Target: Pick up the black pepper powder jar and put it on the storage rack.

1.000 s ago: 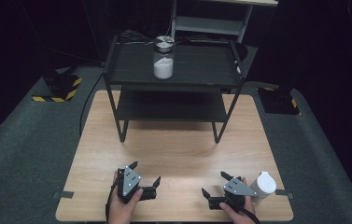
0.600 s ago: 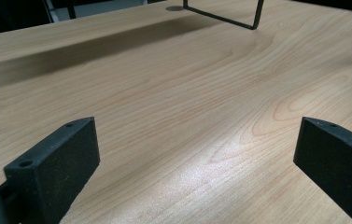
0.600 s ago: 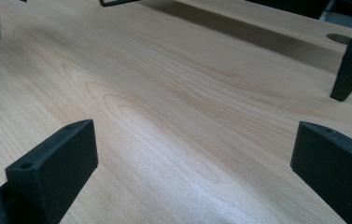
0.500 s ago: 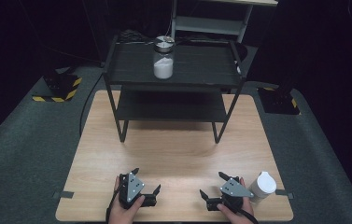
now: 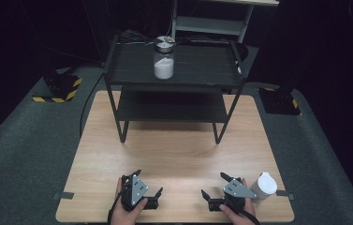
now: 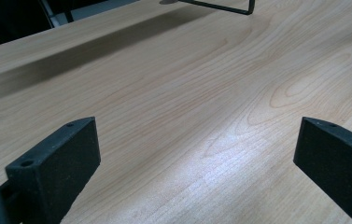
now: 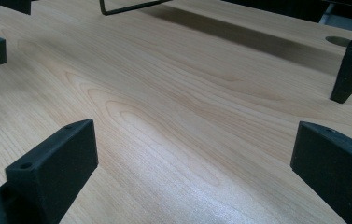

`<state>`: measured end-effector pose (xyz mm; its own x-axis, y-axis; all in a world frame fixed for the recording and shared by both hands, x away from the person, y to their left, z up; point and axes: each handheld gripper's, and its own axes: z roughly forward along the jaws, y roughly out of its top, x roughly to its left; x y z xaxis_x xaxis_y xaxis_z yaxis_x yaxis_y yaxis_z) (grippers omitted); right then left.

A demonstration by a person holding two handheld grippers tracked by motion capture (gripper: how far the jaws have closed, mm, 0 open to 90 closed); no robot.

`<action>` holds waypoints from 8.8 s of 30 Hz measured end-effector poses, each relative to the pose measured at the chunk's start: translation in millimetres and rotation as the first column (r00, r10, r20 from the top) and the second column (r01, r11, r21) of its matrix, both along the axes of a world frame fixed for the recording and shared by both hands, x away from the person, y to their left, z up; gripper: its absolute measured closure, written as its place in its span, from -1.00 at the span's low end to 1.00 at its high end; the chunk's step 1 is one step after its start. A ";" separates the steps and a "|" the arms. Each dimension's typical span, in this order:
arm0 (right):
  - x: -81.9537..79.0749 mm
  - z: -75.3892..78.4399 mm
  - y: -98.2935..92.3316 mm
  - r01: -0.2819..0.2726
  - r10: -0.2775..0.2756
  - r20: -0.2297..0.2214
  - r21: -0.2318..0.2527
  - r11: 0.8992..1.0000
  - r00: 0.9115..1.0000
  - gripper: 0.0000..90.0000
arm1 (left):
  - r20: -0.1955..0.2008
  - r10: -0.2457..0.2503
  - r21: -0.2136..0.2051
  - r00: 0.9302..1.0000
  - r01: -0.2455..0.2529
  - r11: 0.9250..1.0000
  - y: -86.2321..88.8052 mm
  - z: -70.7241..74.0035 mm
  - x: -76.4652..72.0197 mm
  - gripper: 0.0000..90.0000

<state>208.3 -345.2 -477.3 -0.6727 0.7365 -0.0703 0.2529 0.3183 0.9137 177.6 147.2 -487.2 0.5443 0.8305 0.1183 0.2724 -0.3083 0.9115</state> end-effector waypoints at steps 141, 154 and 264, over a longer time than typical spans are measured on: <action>-65.5 12.8 -85.0 0.336 -0.341 0.067 0.075 0.939 0.938 -0.31 | -0.042 0.031 -0.064 0.999 -0.034 0.997 9.0 0.4 5.8 -0.99; -66.7 19.7 -80.8 0.311 -0.322 0.100 0.114 0.944 0.941 -0.31 | -0.039 0.031 -0.071 0.999 -0.034 0.997 10.4 -0.4 5.1 -0.99; 85.5 274.4 79.4 0.172 -0.234 0.269 0.234 0.957 0.934 -0.31 | -0.058 0.011 -0.104 0.998 -0.017 0.994 17.6 -0.7 9.0 -0.99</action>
<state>293.8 -265.8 -202.9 -0.4800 0.8741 -0.0745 0.0056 0.0879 0.9961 186.6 164.8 -487.9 0.5359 0.8443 -0.0010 0.3289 -0.2077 0.9212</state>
